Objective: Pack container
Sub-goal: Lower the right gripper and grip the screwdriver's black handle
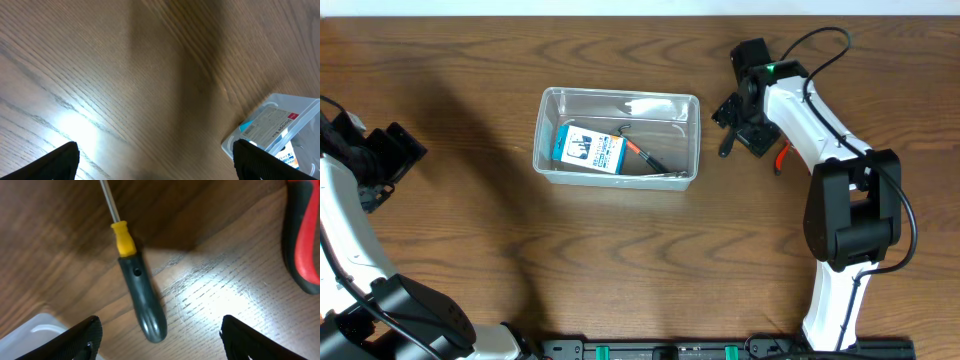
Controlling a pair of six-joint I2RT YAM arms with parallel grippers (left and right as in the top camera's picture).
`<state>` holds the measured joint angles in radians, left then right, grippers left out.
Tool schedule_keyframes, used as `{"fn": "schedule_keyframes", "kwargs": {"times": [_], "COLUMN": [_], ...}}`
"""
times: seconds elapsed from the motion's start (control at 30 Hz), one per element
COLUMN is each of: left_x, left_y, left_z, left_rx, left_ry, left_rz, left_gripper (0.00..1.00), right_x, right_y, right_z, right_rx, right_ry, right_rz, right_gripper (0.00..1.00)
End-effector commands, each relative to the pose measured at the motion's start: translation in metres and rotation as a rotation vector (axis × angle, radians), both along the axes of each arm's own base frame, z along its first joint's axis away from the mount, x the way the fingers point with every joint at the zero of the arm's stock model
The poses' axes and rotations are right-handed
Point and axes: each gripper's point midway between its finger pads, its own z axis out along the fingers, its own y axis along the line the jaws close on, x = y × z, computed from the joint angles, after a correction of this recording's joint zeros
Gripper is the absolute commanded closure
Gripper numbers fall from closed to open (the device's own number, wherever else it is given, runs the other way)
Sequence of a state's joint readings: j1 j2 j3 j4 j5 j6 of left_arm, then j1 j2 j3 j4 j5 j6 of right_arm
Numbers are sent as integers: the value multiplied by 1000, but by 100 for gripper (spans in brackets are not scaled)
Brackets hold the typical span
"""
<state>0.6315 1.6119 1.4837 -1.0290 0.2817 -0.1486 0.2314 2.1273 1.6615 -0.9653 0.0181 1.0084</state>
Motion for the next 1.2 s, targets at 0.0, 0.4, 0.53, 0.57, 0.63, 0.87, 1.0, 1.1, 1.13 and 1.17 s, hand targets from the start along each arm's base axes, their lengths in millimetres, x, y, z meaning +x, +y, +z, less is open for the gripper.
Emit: {"fn": "schedule_keyframes", "kwargs": {"times": [0.0, 0.4, 0.53, 0.57, 0.63, 0.87, 1.0, 1.1, 1.13, 1.17], "left_x": [1, 1, 1, 1, 1, 1, 1, 1, 1, 1], "left_y": [0, 0, 0, 0, 0, 0, 0, 0, 0, 0], "left_z": [6, 6, 6, 6, 6, 6, 6, 6, 6, 6], "left_rx": [21, 21, 21, 21, 21, 21, 21, 21, 21, 21], "left_ry": [-10, -10, -10, -10, -10, -10, -10, -10, -10, -10], "left_rz": [-19, -19, -19, -19, -19, -19, -19, -19, -19, -19], "left_gripper": [9, 9, 10, 9, 10, 9, 10, 10, 10, 10], "right_x": [-10, -26, -34, -36, -38, -23, -18, -17, -17, -17], "right_y": [1, 0, -2, -2, -3, 2, 3, 1, 1, -1], "right_z": [-17, -42, -51, -53, -56, -55, -55, -55, -55, -55], "right_rx": [-2, 4, 0, -1, -2, 5, -6, -20, -27, -37], "right_ry": [41, 77, 96, 101, 105, 38, 12, 11, 11, 11], "right_rz": [-2, 8, 7, 7, 7, 120, 249, 320, 338, 355], "right_gripper": [21, 24, 26, 27, 27, 26, 25, 24, 25, 24]}}
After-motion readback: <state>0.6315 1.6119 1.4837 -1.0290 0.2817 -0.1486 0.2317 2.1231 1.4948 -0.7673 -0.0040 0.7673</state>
